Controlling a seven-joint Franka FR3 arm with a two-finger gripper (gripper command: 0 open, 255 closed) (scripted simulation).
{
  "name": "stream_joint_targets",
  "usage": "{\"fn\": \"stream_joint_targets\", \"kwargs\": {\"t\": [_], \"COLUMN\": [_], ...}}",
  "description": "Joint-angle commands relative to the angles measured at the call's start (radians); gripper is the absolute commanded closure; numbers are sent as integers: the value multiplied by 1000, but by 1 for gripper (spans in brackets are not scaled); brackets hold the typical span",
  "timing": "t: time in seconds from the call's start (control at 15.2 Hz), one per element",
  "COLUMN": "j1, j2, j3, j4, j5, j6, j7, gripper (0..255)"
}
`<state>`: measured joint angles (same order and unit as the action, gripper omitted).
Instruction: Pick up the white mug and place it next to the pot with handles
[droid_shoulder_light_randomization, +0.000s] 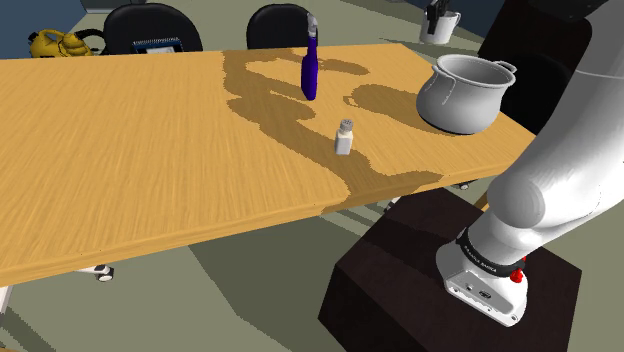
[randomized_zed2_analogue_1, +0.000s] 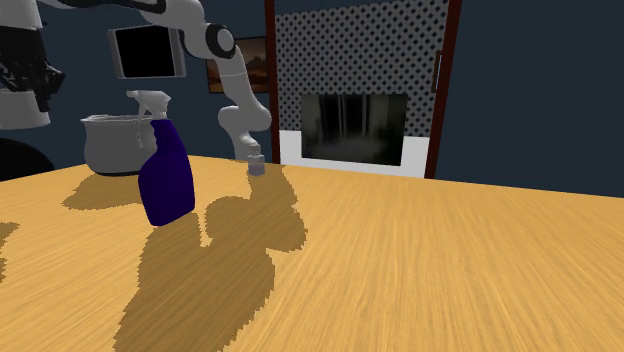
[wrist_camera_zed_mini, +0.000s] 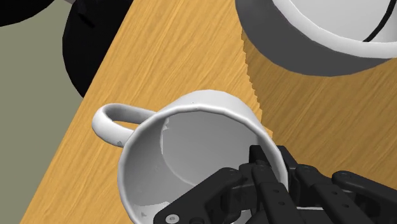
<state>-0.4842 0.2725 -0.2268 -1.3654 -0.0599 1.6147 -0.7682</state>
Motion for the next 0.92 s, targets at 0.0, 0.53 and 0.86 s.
{"fn": "stream_joint_targets", "kwargs": {"t": [0.0, 0.53, 0.86], "j1": [1, 5, 5], "j2": [-6, -16, -14], "j3": [0, 2, 2], "j4": [-36, -158, -222], "j5": [-2, -5, -6], "j6": [30, 141, 207], "j7": [3, 14, 20], "gripper": [255, 255, 255]}}
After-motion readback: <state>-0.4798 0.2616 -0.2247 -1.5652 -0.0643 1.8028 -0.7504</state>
